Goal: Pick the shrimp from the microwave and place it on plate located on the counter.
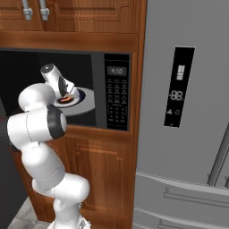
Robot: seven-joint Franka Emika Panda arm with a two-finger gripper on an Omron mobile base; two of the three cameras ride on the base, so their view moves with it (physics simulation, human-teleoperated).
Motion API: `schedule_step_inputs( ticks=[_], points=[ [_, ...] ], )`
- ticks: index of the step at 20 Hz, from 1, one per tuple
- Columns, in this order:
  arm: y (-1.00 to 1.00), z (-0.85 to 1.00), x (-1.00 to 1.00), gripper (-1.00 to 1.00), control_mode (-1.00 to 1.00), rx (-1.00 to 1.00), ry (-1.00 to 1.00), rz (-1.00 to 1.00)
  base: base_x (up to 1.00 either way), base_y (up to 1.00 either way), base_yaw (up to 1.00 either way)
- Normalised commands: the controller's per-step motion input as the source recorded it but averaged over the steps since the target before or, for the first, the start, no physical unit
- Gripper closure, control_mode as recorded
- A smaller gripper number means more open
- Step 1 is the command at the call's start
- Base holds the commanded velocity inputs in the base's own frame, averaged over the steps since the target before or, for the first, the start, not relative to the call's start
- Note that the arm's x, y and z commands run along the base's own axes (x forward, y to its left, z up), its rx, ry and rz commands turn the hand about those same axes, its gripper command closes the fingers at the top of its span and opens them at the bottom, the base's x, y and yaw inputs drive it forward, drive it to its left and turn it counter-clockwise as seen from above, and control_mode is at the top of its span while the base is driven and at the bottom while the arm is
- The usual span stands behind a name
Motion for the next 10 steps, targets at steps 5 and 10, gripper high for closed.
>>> schedule_step_inputs(
  ticks=[5, 10],
  points=[
    [0.0, -0.35, 0.01, -1.0, -1.0, 0.0, 0.02, 0.0, 0.0, 0.0, 0.0],
    [0.0, -0.49, -0.08, 1.0, -1.0, 0.0, 0.0, 0.0, 0.0, 0.0, 0.0]
  ],
)
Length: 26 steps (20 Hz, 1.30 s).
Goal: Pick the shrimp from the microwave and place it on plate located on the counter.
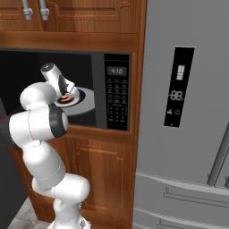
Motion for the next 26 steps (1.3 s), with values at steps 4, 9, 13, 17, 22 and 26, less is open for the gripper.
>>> schedule_step_inputs(
  ticks=[4, 9, 13, 17, 22, 26],
  points=[
    [-0.01, -0.36, -0.25, 1.0, -1.0, 0.0, 0.0, 0.0, 0.0, 0.0, 0.0],
    [-0.04, -0.31, -0.26, 1.0, -1.0, 0.0, 0.0, 0.0, 0.0, 0.0, 0.0],
    [0.0, 0.02, -0.19, 1.0, -1.0, 0.0, -0.05, 0.0, 0.0, 0.0, 0.0],
    [0.0, 0.23, -0.36, 1.0, -1.0, 0.0, -0.09, 0.0, 0.0, 0.0, 0.0],
    [-0.07, 0.47, -0.54, 1.0, -1.0, 0.0, -0.04, 0.0, 0.0, 0.0, 0.0],
    [-0.06, 0.68, -0.5, 1.0, -1.0, 0.0, 0.01, 0.07, 0.0, 0.0, 0.0]
  ],
)
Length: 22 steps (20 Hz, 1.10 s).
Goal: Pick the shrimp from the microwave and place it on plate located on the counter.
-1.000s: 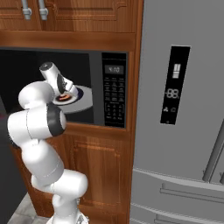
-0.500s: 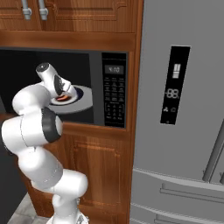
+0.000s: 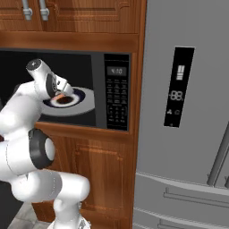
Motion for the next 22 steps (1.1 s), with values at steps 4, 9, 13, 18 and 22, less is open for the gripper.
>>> schedule_step_inputs(
  ticks=[4, 9, 13, 18, 22],
  points=[
    [-0.28, 0.43, -0.98, 1.0, -1.0, 0.0, 0.0, 0.06, 0.0, 0.0, 0.0],
    [-0.67, 0.04, -1.0, 1.0, -1.0, 0.0, -0.02, 0.09, 0.0, 0.0, 0.0],
    [-0.68, -0.04, -1.0, 1.0, -1.0, 0.0, -0.11, 0.14, 0.0, 0.0, 0.0],
    [-0.23, 0.09, -1.0, 1.0, -1.0, -0.01, -0.02, 0.09, 0.0, 0.0, 0.0],
    [-0.03, 0.25, -0.92, 1.0, -1.0, -0.03, 0.0, 0.02, 0.0, 0.0, 0.0]
  ],
)
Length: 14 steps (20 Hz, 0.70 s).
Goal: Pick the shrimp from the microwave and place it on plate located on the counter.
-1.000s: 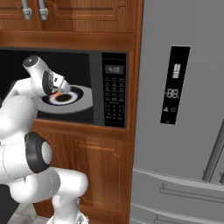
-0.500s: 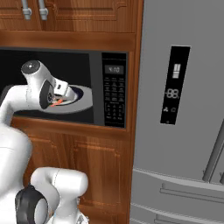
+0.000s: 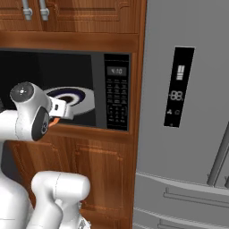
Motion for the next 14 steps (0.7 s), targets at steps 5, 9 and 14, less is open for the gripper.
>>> schedule_step_inputs(
  ticks=[5, 9, 14],
  points=[
    [-0.14, 0.24, -0.59, 1.0, -1.0, -0.02, 0.04, 0.0, 0.0, 0.0, 0.0],
    [-0.11, 0.31, -0.33, 1.0, -1.0, -0.02, 0.09, 0.0, 0.0, 0.0, 0.0],
    [-0.01, 0.12, -0.19, 1.0, -1.0, -0.02, 0.12, 0.04, 0.0, 0.0, 0.0]
  ],
)
